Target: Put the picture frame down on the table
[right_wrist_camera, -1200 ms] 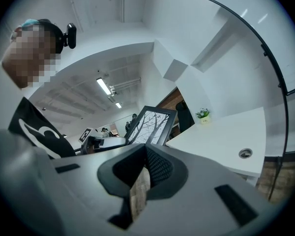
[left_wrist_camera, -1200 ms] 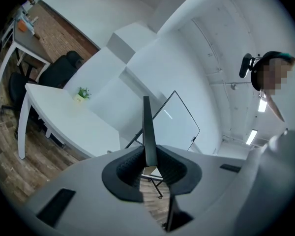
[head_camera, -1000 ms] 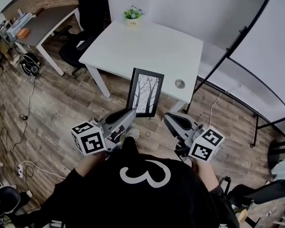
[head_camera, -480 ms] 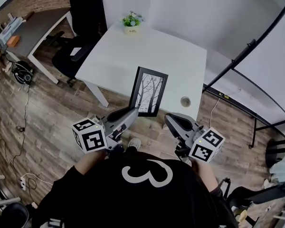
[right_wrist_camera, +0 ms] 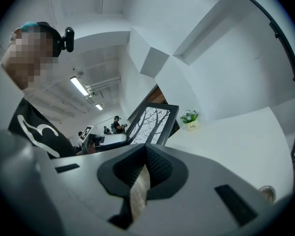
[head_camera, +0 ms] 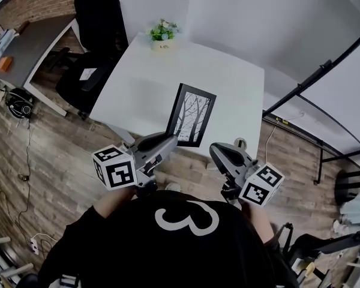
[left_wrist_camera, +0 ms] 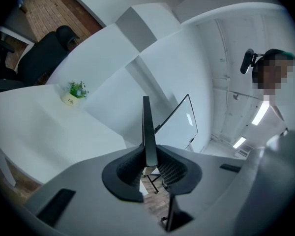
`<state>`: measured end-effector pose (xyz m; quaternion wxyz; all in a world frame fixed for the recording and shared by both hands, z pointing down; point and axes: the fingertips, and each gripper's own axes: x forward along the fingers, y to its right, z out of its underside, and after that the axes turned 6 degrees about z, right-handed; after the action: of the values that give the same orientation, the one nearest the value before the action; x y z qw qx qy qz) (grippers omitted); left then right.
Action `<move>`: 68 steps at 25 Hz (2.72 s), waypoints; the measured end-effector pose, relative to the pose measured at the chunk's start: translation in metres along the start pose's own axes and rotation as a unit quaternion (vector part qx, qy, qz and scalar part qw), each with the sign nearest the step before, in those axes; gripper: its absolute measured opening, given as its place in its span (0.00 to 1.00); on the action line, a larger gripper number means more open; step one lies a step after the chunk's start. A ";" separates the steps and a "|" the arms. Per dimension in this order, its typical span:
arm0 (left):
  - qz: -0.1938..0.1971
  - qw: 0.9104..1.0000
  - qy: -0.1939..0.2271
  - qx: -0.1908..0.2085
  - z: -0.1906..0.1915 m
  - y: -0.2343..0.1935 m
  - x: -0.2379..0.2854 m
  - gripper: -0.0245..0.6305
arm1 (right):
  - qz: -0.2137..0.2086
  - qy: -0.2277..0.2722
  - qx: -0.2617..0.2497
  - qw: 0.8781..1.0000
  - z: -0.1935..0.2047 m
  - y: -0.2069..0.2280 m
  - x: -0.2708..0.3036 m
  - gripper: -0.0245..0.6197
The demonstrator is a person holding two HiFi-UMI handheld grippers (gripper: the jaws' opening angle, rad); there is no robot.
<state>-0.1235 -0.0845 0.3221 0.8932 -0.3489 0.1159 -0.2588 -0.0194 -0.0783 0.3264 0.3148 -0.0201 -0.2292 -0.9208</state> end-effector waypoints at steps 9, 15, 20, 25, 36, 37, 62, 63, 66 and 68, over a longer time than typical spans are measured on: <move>0.017 1.000 -0.018 -0.006 -0.019 -0.039 0.016 0.16 | 0.032 0.005 0.008 0.999 -0.007 0.025 0.028 0.07; 0.026 0.999 -0.030 -0.016 -0.010 -0.037 0.023 0.16 | 0.040 0.011 0.013 0.999 -0.002 0.027 0.018 0.07; 0.019 0.998 -0.043 -0.036 -0.012 -0.062 0.050 0.16 | 0.043 0.000 0.034 0.998 -0.003 0.061 0.029 0.07; 0.006 0.997 -0.054 -0.051 -0.006 -0.073 0.069 0.16 | 0.043 -0.002 0.049 0.998 -0.005 0.086 0.029 0.07; -0.042 0.992 -0.067 -0.098 -0.004 -0.134 0.110 0.16 | 0.039 -0.025 0.077 0.996 -0.009 0.144 0.053 0.07; -0.047 0.991 -0.067 -0.103 -0.003 -0.139 0.113 0.16 | 0.038 -0.027 0.079 0.996 -0.010 0.148 0.055 0.07; -0.130 0.973 -0.125 -0.146 0.041 -0.237 0.144 0.16 | 0.032 -0.074 0.122 0.989 0.006 0.215 0.091 0.07; -0.132 0.972 -0.127 -0.145 0.042 -0.240 0.144 0.16 | 0.033 -0.076 0.122 0.989 0.006 0.217 0.092 0.07; -0.140 0.971 -0.134 -0.143 0.047 -0.247 0.143 0.16 | 0.038 -0.078 0.125 0.988 0.008 0.221 0.091 0.07; -0.142 0.970 -0.140 -0.140 0.050 -0.249 0.142 0.16 | 0.040 -0.079 0.128 0.988 0.009 0.221 0.092 0.07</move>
<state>-0.0800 -0.2882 0.5253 0.7966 -0.5165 -0.0256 -0.3131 0.0363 -0.2807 0.4418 0.3319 -0.0615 -0.3681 -0.8664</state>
